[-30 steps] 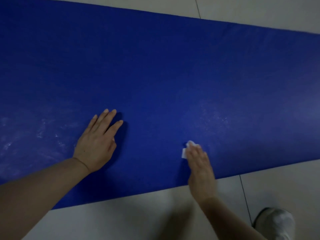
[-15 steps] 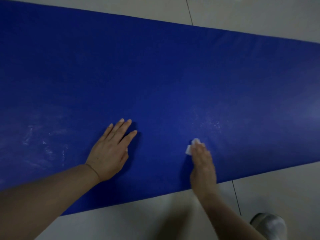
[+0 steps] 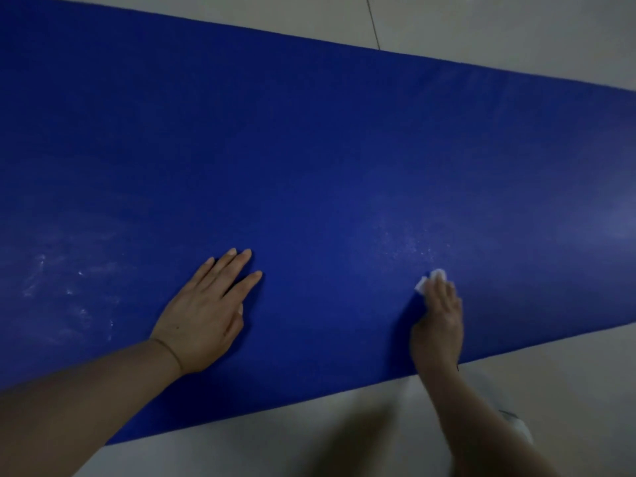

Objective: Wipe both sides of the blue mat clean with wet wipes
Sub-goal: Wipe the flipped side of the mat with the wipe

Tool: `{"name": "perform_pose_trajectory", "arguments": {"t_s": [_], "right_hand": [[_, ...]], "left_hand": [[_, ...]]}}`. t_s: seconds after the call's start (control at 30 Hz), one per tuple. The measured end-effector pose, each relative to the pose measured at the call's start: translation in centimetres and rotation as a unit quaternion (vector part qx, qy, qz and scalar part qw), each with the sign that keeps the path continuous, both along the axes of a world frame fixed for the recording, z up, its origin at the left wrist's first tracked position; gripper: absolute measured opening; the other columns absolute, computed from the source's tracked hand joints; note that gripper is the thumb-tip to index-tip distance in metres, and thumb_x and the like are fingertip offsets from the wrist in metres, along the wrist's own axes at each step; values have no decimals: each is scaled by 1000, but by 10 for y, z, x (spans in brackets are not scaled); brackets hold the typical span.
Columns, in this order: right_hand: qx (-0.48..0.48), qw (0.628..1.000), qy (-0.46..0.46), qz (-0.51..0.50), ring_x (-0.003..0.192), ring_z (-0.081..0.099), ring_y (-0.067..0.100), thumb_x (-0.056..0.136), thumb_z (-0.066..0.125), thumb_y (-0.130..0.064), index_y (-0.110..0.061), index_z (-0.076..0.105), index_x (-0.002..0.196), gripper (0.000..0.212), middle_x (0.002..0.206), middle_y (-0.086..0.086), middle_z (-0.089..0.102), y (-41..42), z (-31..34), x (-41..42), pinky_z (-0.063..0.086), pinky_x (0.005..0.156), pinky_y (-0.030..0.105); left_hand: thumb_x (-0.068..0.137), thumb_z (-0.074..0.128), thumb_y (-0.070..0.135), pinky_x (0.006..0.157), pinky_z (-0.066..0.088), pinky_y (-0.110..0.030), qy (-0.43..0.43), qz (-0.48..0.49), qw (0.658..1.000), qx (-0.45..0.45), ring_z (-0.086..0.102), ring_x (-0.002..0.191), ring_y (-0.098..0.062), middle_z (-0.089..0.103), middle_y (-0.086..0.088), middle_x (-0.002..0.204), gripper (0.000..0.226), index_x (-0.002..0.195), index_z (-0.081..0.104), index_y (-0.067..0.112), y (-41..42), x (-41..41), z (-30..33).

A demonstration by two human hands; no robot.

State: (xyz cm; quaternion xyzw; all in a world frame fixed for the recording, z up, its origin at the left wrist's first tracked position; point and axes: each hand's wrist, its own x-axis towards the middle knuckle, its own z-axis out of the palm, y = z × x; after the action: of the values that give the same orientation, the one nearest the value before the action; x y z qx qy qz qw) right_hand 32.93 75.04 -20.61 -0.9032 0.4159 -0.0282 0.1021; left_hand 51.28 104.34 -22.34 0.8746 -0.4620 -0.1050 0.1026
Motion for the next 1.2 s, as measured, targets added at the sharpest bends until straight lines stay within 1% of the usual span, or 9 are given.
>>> {"name": "perform_pose_trajectory", "arguments": {"t_s": [0.1, 0.3, 0.4, 0.53, 0.63, 0.77, 1.0, 1.13, 1.2], "right_hand": [[-15, 999, 18, -32, 147, 7, 19, 88, 34, 15, -9, 27, 149, 66, 159, 5, 15, -2, 4, 40, 4, 121, 33], [30, 974, -29, 224, 142, 24, 25, 69, 52, 23, -3, 38, 142, 79, 151, 11, 34, 70, -13, 74, 17, 117, 38], [19, 993, -16, 118, 145, 16, 19, 77, 42, 22, -9, 30, 147, 77, 155, 0, 21, 17, -5, 52, 14, 119, 41], [3, 999, 19, 34, 147, 0, 15, 87, 33, 15, -10, 16, 151, 71, 159, 0, 7, -1, -1, 53, -5, 119, 26], [-14, 983, 4, 182, 145, 15, 29, 83, 38, 7, 1, 23, 147, 66, 156, 13, 20, 54, -6, 82, 2, 120, 32], [-16, 948, -26, 317, 140, 30, 26, 67, 55, 19, -3, 35, 143, 82, 150, 10, 37, 58, -16, 93, 17, 118, 38], [-36, 999, 7, 27, 146, 12, 24, 81, 39, 18, -5, 37, 143, 66, 157, 6, 22, -58, -3, 70, 1, 120, 31], [-3, 982, -22, 188, 142, 24, 20, 91, 35, 0, -3, 36, 144, 54, 153, 9, 31, 24, -12, 109, 10, 115, 19], [12, 950, -39, 310, 142, 27, 23, 86, 34, 2, -4, 39, 142, 57, 151, 8, 35, 60, -19, 114, 14, 119, 27]], "left_hand": [[91, 30, 24, 115, 14, -40, 3, 1, 1000, -8, 27, 141, -27, 33, -14, 153, 53, 138, 49, 9, 0, 0, 0], [91, 30, 25, 116, 13, -38, 5, 3, 1000, -1, 25, 142, -25, 32, -13, 153, 54, 139, 48, 11, 2, -1, 1], [91, 30, 25, 116, 13, -38, 0, 1, 1000, -2, 28, 141, -26, 33, -14, 152, 53, 138, 48, 10, 1, 0, 2], [90, 30, 25, 116, 13, -38, -4, 2, 1000, -1, 28, 140, -26, 34, -15, 152, 54, 137, 49, 9, 1, 0, 0], [90, 30, 25, 117, 10, -37, -1, 2, 1000, 3, 27, 141, -26, 32, -13, 153, 54, 138, 47, 9, 1, -1, -1], [89, 32, 25, 119, 9, -36, 4, 2, 1000, -2, 27, 142, -26, 31, -13, 154, 54, 139, 47, 10, 1, -1, -1], [88, 32, 24, 118, 9, -37, -18, 0, 1000, -18, 6, 148, -17, 30, -12, 154, 54, 138, 47, 9, -1, -1, -5], [87, 33, 23, 119, 8, -37, -29, 1, 999, -33, -1, 149, -15, 32, -13, 153, 54, 136, 49, 8, -2, -1, -5], [86, 33, 22, 119, 8, -37, -34, 2, 999, -31, -1, 149, -15, 34, -15, 152, 53, 135, 49, 7, -3, -2, -4]]}}
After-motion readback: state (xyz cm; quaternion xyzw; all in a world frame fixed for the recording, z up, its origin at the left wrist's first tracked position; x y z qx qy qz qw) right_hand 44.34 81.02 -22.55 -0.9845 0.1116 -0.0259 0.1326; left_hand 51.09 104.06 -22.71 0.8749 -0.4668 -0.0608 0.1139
